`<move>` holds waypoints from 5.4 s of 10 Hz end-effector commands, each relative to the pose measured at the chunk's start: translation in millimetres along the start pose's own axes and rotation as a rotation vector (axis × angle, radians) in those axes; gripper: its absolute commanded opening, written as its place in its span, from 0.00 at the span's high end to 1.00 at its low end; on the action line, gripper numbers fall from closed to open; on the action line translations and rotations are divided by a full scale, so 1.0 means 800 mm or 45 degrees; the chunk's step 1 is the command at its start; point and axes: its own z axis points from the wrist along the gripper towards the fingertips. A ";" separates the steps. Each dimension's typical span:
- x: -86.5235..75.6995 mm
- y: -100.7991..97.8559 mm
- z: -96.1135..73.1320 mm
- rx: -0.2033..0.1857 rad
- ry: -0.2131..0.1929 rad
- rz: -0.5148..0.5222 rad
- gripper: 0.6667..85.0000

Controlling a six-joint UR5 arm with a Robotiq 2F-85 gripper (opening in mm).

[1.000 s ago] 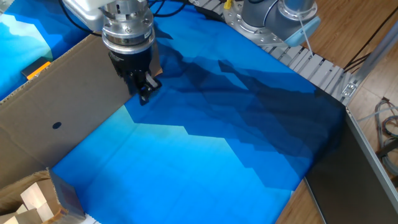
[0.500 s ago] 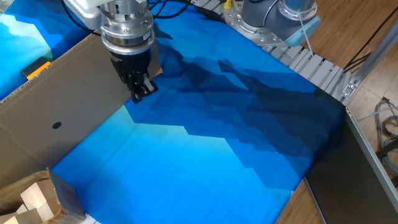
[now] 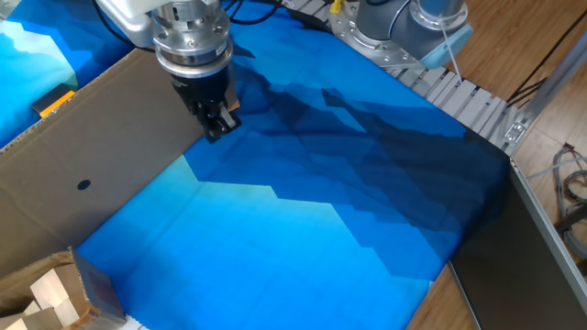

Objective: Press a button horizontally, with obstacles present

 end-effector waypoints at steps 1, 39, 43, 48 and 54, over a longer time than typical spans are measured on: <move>0.010 0.003 0.002 -0.036 0.020 -0.001 1.00; -0.044 -0.001 0.004 -0.064 -0.203 0.072 1.00; -0.050 -0.008 0.003 -0.034 -0.227 0.041 1.00; -0.028 -0.041 -0.016 0.050 -0.141 -0.020 1.00; -0.036 -0.110 -0.101 0.072 -0.036 -0.112 1.00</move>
